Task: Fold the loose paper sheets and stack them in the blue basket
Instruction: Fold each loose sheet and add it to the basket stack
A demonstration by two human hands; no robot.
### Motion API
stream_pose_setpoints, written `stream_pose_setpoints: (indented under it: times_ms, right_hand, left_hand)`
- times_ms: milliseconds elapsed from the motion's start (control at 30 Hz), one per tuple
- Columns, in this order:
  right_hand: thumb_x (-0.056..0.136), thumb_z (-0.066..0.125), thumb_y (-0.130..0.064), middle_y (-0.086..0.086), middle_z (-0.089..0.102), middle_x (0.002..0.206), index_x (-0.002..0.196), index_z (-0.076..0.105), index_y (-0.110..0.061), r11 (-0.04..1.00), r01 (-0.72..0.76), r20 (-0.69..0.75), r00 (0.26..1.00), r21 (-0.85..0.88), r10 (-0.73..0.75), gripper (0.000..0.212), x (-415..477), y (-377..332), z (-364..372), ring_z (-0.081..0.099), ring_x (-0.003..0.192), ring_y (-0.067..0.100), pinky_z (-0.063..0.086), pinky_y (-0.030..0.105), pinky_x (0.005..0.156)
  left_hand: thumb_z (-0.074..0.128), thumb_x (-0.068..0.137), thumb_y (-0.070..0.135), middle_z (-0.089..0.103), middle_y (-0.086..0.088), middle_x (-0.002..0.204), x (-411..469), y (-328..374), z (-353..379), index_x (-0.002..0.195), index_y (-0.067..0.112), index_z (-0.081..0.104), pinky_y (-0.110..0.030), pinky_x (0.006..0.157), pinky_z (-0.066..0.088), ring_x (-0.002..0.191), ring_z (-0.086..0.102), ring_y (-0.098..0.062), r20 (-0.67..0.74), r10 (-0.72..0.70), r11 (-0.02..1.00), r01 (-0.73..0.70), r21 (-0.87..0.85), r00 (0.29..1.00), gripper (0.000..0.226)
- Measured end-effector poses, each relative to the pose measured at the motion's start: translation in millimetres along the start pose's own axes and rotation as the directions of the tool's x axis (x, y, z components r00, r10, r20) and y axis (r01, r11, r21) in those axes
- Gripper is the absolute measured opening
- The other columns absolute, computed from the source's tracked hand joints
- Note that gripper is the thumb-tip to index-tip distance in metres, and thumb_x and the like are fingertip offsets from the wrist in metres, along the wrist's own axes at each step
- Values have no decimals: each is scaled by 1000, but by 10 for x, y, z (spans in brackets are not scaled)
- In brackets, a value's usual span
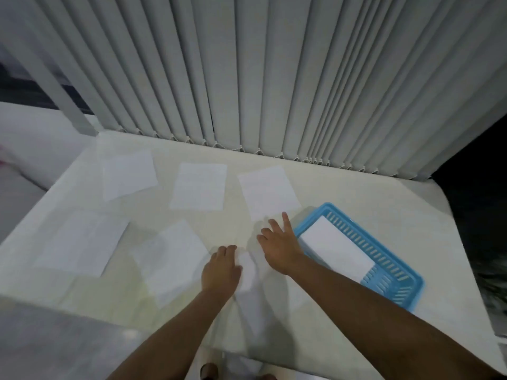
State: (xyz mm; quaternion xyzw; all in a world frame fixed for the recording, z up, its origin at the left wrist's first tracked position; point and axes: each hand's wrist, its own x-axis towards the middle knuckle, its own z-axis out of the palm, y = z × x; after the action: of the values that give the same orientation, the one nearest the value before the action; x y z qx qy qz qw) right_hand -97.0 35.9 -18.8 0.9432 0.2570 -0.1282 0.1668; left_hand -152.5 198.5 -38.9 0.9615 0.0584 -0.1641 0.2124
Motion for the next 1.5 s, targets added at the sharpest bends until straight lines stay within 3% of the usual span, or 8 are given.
stream_pose_setpoints:
  times_ms: [233, 433, 667, 833, 967, 1133, 1300, 1500]
  right_hand:
    - [89, 54, -21, 9, 55, 131, 125, 52, -17, 997, 28, -11, 1000, 75, -27, 36, 116, 6, -18, 36, 132, 31, 4, 57, 117]
    - [94, 45, -25, 3, 65, 117, 106, 64, -18, 965, 35, -172, 985, 258, 10, 24, 3, 83, -57, 47, 122, 24, 4, 52, 117]
    - [79, 69, -26, -4, 74, 82, 79, 66, -26, 971, -16, -226, 972, 237, 72, 3, -407, 141, 131, 64, 101, 17, 28, 51, 109]
    - [78, 69, -27, -2, 76, 92, 90, 66, -25, 985, -5, -150, 988, 175, 32, 12, -750, 111, 258, 61, 113, 21, 27, 50, 108]
    - [87, 61, -19, 8, 65, 123, 111, 59, -16, 990, 38, -58, 998, 133, -31, 25, -953, 59, 282, 42, 133, 29, 9, 58, 115]
    - [77, 66, -23, 4, 76, 90, 86, 69, -17, 988, 32, -138, 990, 151, -11, 11, -1134, -35, 388, 62, 111, 28, 8, 58, 114]
    - [88, 46, -53, -7, 77, 84, 81, 74, -22, 981, -1, -189, 981, 194, 38, 42, -1248, -90, 503, 65, 106, 19, 31, 59, 109]
    - [92, 48, -41, 1, 70, 115, 113, 65, -21, 974, -41, -226, 970, 224, 93, 34, -1089, -135, 522, 63, 107, 23, 44, 44, 99]
  left_hand:
    - [46, 90, 15, 62, -3, 113, 49, 14, -11, 111, 17, 56, -34, 85, 50, 102, 60, -24, 79, -124, 987, 131, -93, 989, 23]
    - [54, 85, 18, 60, -3, 102, 81, -72, -232, 96, 13, 61, -33, 82, 47, 101, 56, -23, -122, 32, 994, -45, -102, 992, 14]
    - [54, 85, 25, 64, 6, 90, -172, -76, -232, 89, 23, 52, -29, 73, 46, 83, 59, -15, 46, 198, 936, -175, -306, 979, 5]
    - [49, 87, 56, 65, 12, 92, -360, -39, -56, 89, 29, 56, -25, 78, 45, 89, 58, -4, 111, 212, 931, -166, -324, 971, 28]
    - [45, 93, 47, 66, 10, 93, -384, 38, 27, 93, 25, 60, -29, 78, 50, 89, 60, -8, 30, 220, 947, -206, -244, 975, 27]
    - [49, 92, 26, 60, 1, 116, -375, 105, 208, 116, 19, 56, -32, 87, 49, 110, 54, -18, -17, 191, 976, -191, -105, 982, 26]
    - [48, 93, 28, 54, -1, 125, -356, 198, 276, 126, 19, 47, -33, 87, 48, 113, 54, -21, 2, 140, 990, -140, 18, 990, 34]
    - [50, 92, 32, 62, -1, 117, -263, 284, 262, 119, 20, 50, -35, 87, 46, 114, 55, -23, 87, 88, 992, -95, 83, 992, 30]
